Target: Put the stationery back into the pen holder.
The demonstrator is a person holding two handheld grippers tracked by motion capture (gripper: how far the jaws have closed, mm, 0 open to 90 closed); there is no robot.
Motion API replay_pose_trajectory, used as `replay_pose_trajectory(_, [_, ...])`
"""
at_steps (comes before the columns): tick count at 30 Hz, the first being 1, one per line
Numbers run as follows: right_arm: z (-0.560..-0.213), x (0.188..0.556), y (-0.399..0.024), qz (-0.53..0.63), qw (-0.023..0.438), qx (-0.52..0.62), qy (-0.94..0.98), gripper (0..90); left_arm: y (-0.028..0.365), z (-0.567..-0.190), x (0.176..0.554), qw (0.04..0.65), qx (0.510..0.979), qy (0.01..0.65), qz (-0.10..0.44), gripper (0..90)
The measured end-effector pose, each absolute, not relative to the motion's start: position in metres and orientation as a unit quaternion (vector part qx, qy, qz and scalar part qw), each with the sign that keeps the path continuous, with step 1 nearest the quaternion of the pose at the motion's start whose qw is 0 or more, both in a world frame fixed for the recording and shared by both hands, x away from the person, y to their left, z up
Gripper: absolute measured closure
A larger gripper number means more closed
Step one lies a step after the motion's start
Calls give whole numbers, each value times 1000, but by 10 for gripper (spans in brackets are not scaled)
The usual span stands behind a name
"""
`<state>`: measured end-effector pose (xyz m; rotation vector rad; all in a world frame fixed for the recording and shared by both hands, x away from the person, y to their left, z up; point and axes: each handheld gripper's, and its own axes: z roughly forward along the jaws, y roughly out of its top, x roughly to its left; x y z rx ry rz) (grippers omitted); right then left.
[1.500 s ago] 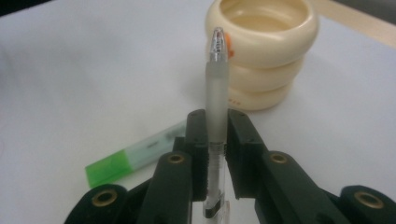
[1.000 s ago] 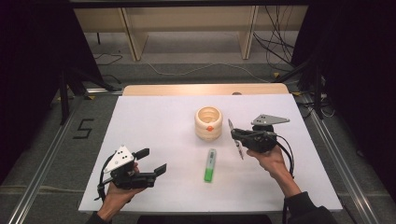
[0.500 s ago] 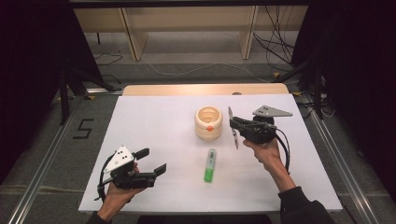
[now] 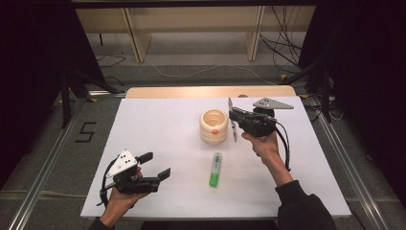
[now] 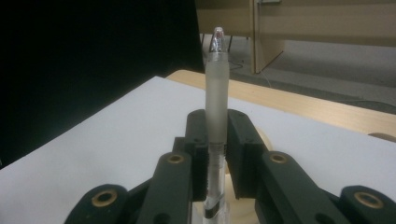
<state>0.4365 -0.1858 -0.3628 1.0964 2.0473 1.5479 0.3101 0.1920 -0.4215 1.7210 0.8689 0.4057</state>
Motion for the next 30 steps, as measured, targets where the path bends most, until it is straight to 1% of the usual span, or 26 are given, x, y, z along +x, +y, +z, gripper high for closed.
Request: replay_pose_trajectory(30, [-351, 465, -155, 551, 185, 393, 712, 802, 192, -421, 310, 555, 726, 369, 170, 119])
